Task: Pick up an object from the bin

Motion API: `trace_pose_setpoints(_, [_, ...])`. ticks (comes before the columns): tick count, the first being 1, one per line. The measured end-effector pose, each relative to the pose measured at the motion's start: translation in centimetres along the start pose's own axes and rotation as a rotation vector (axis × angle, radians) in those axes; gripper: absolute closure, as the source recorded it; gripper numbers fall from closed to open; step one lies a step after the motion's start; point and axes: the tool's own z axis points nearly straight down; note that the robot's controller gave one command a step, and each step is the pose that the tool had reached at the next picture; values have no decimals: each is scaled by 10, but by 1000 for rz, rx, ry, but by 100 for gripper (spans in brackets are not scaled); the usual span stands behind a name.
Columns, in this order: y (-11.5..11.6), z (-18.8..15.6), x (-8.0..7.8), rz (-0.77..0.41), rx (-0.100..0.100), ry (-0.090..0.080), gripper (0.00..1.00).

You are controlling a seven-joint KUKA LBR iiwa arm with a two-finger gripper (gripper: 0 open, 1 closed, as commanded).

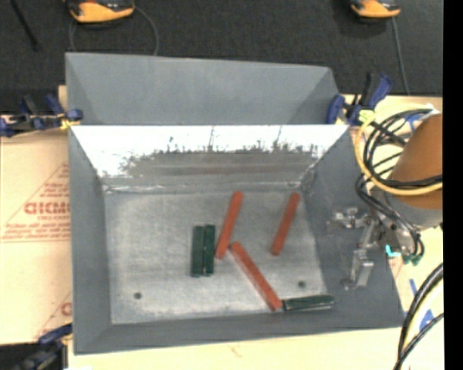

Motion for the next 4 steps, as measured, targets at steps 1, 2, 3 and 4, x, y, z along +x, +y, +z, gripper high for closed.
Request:
trace_pose_setpoints(1, [27,70,3,-157,-1,-1,0])
trace_pose_setpoints(2, [25,68,2,-158,2,-7,100])
trace_pose_setpoints(3, [25,68,2,-160,2,-7,0])
trace_pose_setpoints(4, [-10,67,-105,-154,5,-15,0])
